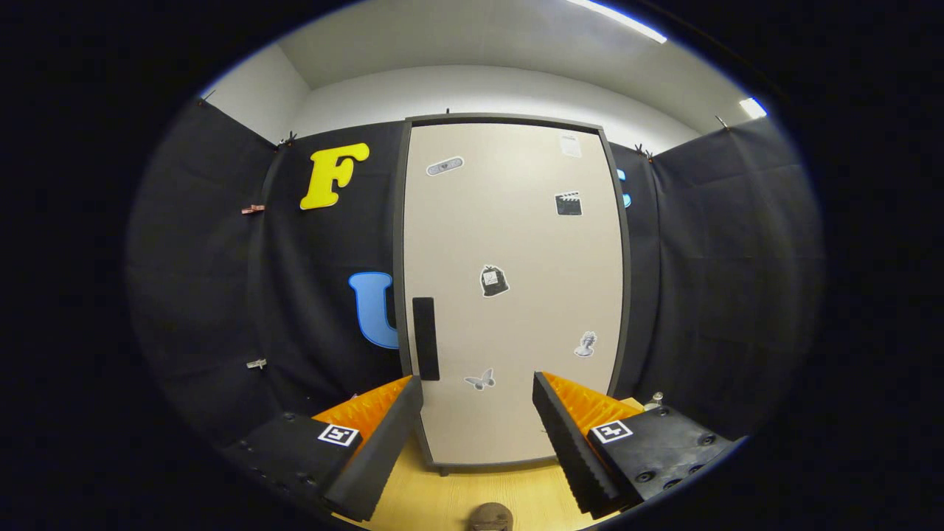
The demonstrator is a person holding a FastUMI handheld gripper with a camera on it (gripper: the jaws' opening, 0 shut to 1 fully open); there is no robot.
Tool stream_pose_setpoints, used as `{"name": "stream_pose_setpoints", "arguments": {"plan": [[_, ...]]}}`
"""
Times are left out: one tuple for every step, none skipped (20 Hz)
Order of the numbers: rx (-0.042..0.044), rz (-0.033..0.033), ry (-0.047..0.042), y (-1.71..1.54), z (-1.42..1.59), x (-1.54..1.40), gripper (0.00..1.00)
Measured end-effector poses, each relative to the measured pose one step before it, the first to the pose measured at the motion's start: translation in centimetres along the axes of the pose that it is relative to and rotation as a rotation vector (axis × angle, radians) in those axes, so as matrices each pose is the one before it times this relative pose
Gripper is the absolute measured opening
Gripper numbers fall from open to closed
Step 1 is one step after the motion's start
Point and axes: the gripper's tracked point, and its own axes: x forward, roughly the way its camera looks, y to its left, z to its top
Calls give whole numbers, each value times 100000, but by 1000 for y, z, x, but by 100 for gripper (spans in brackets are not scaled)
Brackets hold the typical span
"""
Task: Open the shoe cabinet door, grab the shoes and put them into the shoe cabinet, then close the shoe cabinet door.
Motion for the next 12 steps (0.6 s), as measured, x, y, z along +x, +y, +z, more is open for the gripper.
{"name": "stream_pose_setpoints", "arguments": {"plan": [[-5, -195, 419, -24, -103, 48, 98], [50, -203, 564, -111, -122, 45, 98], [20, -314, 510, -139, -149, 127, 98], [121, -174, 307, -85, -54, 84, 98], [276, -40, 188, 13, -52, 50, 98], [273, -165, 202, -26, -10, 112, 98], [190, -310, 202, 5, -37, 179, 98], [377, 166, 120, 159, -12, 181, 98], [480, 448, 85, 343, -4, 168, 98], [421, 581, 313, 401, -101, 261, 98], [172, 480, 380, 440, -128, 334, 98], [-65, 573, 421, 514, -176, 366, 98]]}}
